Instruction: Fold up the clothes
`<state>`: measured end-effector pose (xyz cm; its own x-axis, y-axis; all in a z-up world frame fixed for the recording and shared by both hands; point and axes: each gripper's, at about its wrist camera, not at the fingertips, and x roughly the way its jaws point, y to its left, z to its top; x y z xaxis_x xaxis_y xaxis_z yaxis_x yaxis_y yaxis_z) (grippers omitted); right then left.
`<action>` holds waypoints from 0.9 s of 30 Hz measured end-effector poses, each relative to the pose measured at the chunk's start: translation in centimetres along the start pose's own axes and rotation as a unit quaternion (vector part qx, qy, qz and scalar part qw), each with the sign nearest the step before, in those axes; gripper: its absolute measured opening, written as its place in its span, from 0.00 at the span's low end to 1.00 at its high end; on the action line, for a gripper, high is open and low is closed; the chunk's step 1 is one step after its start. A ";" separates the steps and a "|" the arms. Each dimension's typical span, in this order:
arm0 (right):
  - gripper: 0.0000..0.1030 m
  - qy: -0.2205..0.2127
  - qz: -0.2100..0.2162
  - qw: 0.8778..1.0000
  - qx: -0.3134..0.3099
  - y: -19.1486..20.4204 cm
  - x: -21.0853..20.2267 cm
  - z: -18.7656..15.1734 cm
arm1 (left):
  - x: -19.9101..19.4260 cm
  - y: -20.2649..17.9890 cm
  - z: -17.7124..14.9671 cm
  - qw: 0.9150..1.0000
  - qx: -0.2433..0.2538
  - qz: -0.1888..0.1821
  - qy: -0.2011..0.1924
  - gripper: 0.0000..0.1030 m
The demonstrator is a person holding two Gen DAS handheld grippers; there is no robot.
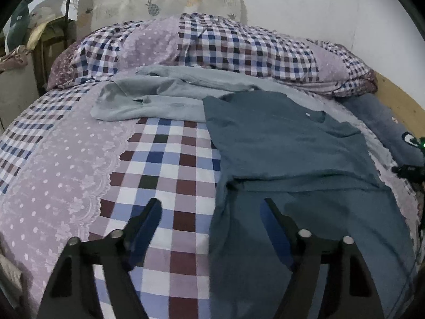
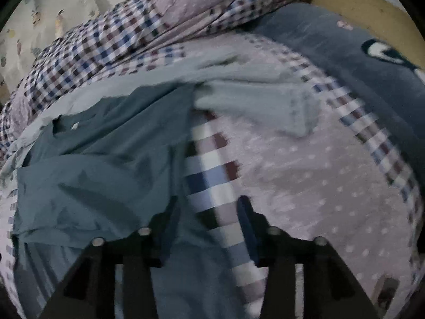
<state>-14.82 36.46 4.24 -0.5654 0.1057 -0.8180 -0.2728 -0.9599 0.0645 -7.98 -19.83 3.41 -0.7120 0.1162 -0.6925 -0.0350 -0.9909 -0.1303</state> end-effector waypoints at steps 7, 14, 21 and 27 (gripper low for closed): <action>0.50 -0.030 0.056 0.993 -0.104 3.2 -0.3 2.7 | 1.0 -0.9 0.0 1.000 -0.011 0.005 -0.005 0.64; 0.48 -0.008 0.040 0.980 -0.196 6.9 4.9 4.2 | 2.6 -1.6 0.0 1.000 -0.008 0.012 0.010 0.64; 0.09 0.025 0.024 0.977 -0.210 7.3 9.3 3.7 | 4.6 -1.2 -0.4 0.999 -0.022 0.020 0.038 0.26; 0.07 0.003 -0.059 0.988 -0.146 6.4 8.2 3.7 | 5.1 0.2 -0.8 0.997 -0.059 0.031 0.049 0.03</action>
